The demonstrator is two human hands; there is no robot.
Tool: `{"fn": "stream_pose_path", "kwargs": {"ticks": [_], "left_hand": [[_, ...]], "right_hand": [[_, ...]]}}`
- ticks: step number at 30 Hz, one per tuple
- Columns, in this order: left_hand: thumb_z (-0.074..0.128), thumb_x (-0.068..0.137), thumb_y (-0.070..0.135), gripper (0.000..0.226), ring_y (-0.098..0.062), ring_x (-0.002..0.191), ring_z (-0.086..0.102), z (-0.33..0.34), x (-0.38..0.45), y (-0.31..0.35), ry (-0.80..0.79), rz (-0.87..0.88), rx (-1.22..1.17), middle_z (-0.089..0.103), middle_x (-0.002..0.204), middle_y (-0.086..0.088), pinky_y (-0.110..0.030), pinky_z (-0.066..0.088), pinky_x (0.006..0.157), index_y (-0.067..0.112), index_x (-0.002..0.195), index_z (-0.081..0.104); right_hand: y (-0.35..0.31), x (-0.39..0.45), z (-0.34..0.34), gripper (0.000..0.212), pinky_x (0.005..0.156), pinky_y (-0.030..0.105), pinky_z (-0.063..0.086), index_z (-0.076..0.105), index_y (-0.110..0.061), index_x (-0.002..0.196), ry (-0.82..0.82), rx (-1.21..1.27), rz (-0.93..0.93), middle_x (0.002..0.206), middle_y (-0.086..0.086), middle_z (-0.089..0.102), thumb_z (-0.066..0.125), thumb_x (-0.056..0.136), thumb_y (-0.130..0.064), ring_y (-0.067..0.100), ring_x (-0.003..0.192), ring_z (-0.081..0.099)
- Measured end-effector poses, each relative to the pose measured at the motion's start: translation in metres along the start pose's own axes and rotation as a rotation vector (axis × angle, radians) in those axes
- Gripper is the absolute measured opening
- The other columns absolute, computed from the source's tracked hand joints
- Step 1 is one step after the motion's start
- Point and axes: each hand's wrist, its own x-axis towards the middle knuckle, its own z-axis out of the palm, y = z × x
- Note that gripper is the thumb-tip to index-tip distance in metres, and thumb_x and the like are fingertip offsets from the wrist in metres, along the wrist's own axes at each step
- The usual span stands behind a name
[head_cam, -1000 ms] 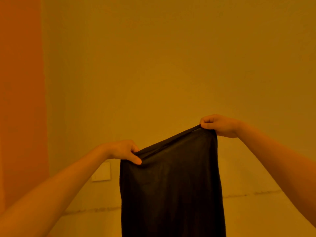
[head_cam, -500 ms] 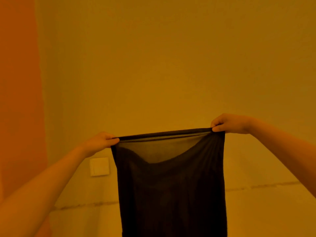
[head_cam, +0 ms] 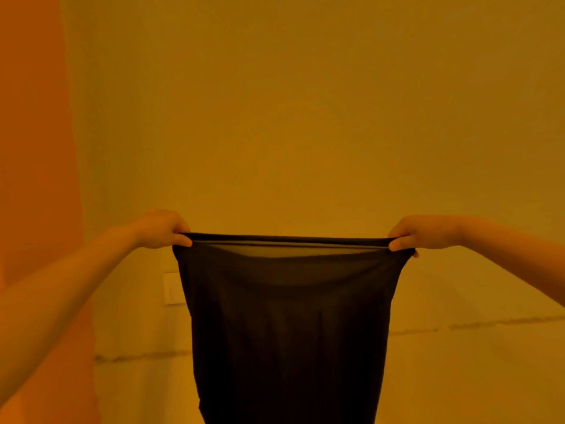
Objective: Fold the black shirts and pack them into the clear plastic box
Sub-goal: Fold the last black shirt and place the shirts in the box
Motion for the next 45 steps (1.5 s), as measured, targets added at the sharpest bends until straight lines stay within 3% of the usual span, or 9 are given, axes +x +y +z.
{"fn": "stream_pose_path", "kwargs": {"ticks": [6, 10, 15, 19, 22, 25, 28, 33, 45], "left_hand": [[0.050, 0.094, 0.017, 0.023, -0.025, 0.075, 0.054, 0.001, 0.001, -0.005, 0.238, -0.059, -0.323, 0.058, 0.072, -0.008, -0.028, 0.034, 0.060, 0.005, 0.082, 0.065], [0.045, 0.096, 0.010, 0.019, -0.018, 0.076, 0.050, 0.002, 0.000, 0.003, 0.228, -0.076, -0.647, 0.057, 0.077, -0.004, -0.023, 0.036, 0.061, 0.009, 0.089, 0.062], [0.036, 0.098, 0.011, 0.025, -0.014, 0.096, 0.052, 0.012, 0.000, 0.000, 0.035, -0.070, -1.162, 0.059, 0.098, -0.001, -0.030, 0.035, 0.089, 0.012, 0.091, 0.060], [0.033, 0.096, 0.007, 0.049, -0.010, 0.079, 0.063, 0.022, 0.004, -0.009, -0.001, -0.006, -1.548, 0.069, 0.084, 0.001, -0.027, 0.042, 0.080, 0.019, 0.076, 0.075], [0.068, 0.077, 0.031, 0.018, -0.011, 0.073, 0.066, 0.021, -0.003, -0.010, -0.093, 0.037, -1.495, 0.067, 0.086, -0.006, -0.021, 0.053, 0.068, 0.014, 0.079, 0.074], [0.088, 0.039, 0.048, 0.072, -0.016, 0.075, 0.065, 0.019, -0.002, -0.018, -0.155, 0.034, -1.324, 0.068, 0.083, -0.009, -0.021, 0.052, 0.066, 0.003, 0.090, 0.064], [0.062, 0.082, 0.020, 0.015, -0.017, 0.073, 0.061, 0.013, -0.007, -0.006, -0.136, -0.007, -1.179, 0.067, 0.078, -0.006, -0.022, 0.048, 0.067, 0.005, 0.083, 0.062], [0.048, 0.095, 0.017, 0.027, -0.012, 0.069, 0.050, 0.017, 0.002, 0.001, -0.106, 0.008, -0.665, 0.056, 0.071, -0.002, -0.019, 0.038, 0.065, 0.006, 0.073, 0.060], [0.046, 0.095, 0.005, 0.020, -0.019, 0.087, 0.055, 0.046, 0.013, 0.011, 0.005, 0.058, -0.576, 0.062, 0.092, -0.009, -0.016, 0.038, 0.069, 0.005, 0.098, 0.066]], "right_hand": [[-0.013, -0.015, -0.008, 0.042, 0.063, 0.020, 0.044, 0.069, -0.021, 0.059, -0.008, 0.392, -0.113, 0.057, -0.005, 0.060, 0.062, 0.070, -0.061, 0.003, 0.057, 0.054], [-0.008, -0.011, -0.003, 0.066, 0.078, 0.025, 0.054, 0.075, -0.015, 0.090, -0.034, 0.846, -0.223, 0.094, 0.005, 0.071, 0.083, 0.043, -0.061, 0.015, 0.089, 0.067], [-0.006, -0.005, 0.003, 0.050, 0.047, 0.016, 0.045, 0.073, -0.023, 0.066, 0.090, 1.157, -0.249, 0.037, -0.004, 0.045, 0.090, 0.031, -0.055, 0.004, 0.035, 0.043], [0.000, -0.003, 0.008, 0.068, 0.041, 0.014, 0.039, 0.061, -0.010, 0.069, 0.124, 1.038, -0.116, 0.039, -0.007, 0.036, 0.090, 0.027, -0.055, 0.001, 0.032, 0.031], [0.009, -0.006, 0.002, 0.058, 0.047, 0.013, 0.044, 0.068, -0.014, 0.061, 0.104, 0.972, -0.087, 0.046, -0.003, 0.049, 0.090, 0.025, -0.054, 0.004, 0.040, 0.046], [0.025, -0.010, -0.007, 0.065, 0.066, 0.020, 0.055, 0.075, -0.008, 0.077, 0.036, 0.840, -0.037, 0.082, 0.008, 0.072, 0.092, 0.029, -0.049, 0.016, 0.078, 0.069], [0.027, -0.012, -0.015, 0.064, 0.072, 0.022, 0.055, 0.076, -0.007, 0.082, 0.014, 0.760, 0.010, 0.092, 0.010, 0.072, 0.092, 0.033, -0.046, 0.018, 0.088, 0.069], [0.007, -0.008, -0.024, 0.025, 0.047, 0.012, 0.043, 0.069, -0.008, 0.061, 0.188, 0.589, 0.069, 0.053, -0.004, 0.059, 0.061, 0.085, -0.005, 0.009, 0.050, 0.054], [-0.003, -0.001, -0.032, 0.013, 0.059, 0.028, 0.036, 0.069, -0.003, 0.072, 0.355, 0.135, 0.175, 0.059, 0.010, 0.050, 0.068, 0.082, -0.011, 0.012, 0.048, 0.042]]}}
